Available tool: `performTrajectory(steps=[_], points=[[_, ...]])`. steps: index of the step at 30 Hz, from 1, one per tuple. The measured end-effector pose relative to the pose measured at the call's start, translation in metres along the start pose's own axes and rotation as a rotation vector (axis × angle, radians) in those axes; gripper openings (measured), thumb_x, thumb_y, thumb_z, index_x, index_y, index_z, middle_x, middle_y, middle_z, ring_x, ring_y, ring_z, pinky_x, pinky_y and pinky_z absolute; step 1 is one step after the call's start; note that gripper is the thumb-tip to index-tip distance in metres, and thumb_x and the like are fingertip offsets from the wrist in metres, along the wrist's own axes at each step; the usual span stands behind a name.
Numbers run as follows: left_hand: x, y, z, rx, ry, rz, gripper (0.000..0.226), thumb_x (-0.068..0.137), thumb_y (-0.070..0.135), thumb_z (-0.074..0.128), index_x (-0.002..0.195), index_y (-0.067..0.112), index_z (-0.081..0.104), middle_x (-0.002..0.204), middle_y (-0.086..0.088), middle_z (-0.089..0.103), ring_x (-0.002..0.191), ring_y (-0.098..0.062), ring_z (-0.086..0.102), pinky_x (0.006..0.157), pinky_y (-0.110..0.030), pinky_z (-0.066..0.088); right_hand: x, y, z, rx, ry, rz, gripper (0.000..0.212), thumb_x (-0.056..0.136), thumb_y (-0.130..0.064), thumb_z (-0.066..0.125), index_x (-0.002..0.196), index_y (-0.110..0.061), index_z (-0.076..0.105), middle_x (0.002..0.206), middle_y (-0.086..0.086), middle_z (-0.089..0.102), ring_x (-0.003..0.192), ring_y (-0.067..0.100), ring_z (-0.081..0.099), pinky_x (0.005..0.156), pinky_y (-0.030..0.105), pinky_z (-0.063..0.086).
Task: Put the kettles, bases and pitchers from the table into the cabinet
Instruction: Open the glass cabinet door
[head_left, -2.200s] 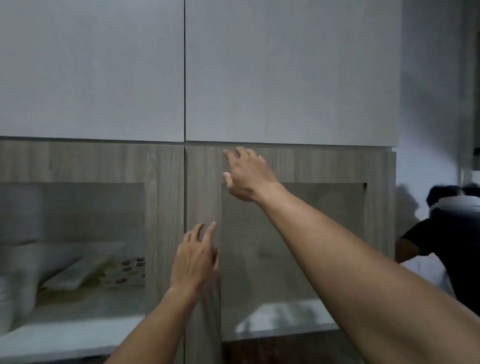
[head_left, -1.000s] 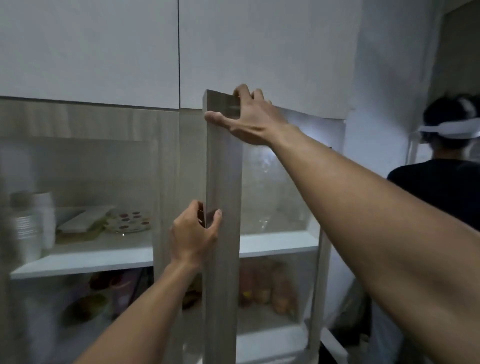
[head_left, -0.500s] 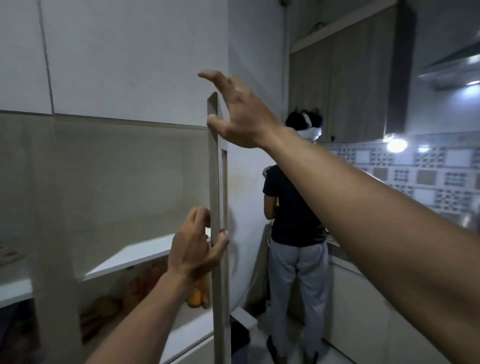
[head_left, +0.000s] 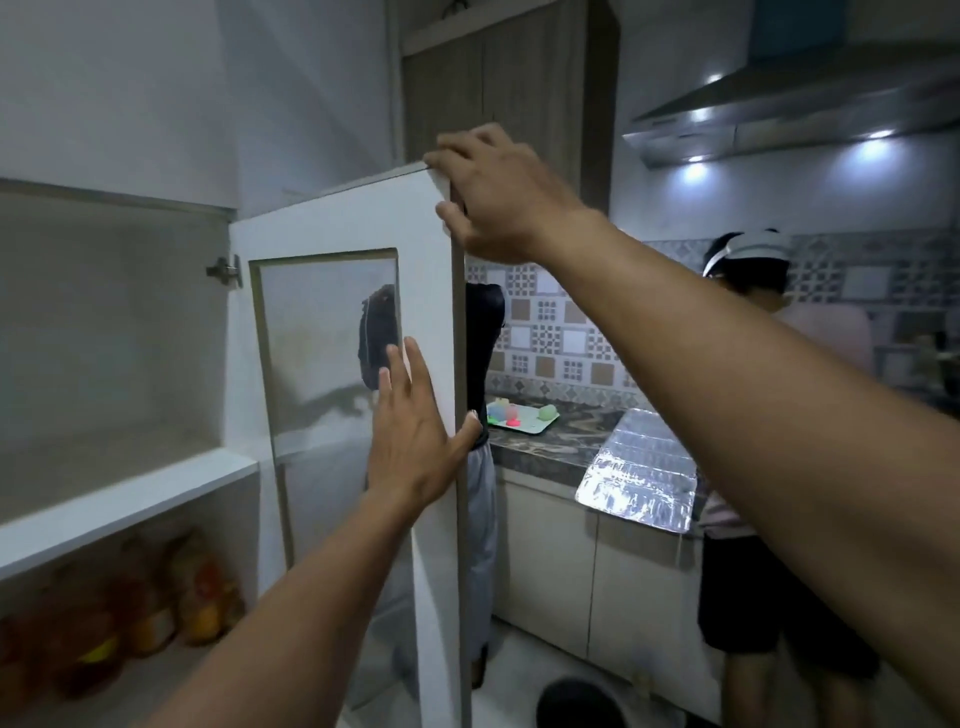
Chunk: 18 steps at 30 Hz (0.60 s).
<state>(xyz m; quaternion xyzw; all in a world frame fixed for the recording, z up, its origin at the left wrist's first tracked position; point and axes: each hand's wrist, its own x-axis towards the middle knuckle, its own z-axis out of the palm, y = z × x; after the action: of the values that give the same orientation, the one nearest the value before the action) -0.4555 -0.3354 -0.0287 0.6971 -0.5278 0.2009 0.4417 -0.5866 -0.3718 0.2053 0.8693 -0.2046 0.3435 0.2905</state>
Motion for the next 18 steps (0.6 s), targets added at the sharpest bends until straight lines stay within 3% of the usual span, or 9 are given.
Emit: performTrajectory(steps=[10, 18], points=[[0.053, 0.041, 0.091, 0.082, -0.039, -0.096, 0.114, 0.084, 0.062, 0.057, 0.150, 0.023, -0.028, 0.162, -0.012, -0.022, 0.149, -0.040, -0.009, 0.118, -0.060, 0.013, 0.001, 0.078, 0.059, 0.040, -0.133, 0.158, 0.066, 0.100, -0.021, 0.052, 0.158, -0.016, 0.023, 0.166, 0.008, 0.021, 0.150, 0.033, 0.023, 0.119, 0.049, 0.029], [0.079, 0.047, 0.130, 0.138, -0.076, -0.109, 0.116, 0.084, 0.068, 0.052, 0.147, 0.021, -0.034, 0.158, -0.015, -0.030, 0.147, -0.042, -0.016, 0.117, -0.063, 0.003, 0.012, 0.113, 0.097, 0.133, -0.091, 0.221, 0.065, 0.094, -0.008, 0.058, 0.153, -0.020, 0.034, 0.156, 0.005, 0.035, 0.138, 0.031, 0.038, 0.106, 0.044, 0.043]])
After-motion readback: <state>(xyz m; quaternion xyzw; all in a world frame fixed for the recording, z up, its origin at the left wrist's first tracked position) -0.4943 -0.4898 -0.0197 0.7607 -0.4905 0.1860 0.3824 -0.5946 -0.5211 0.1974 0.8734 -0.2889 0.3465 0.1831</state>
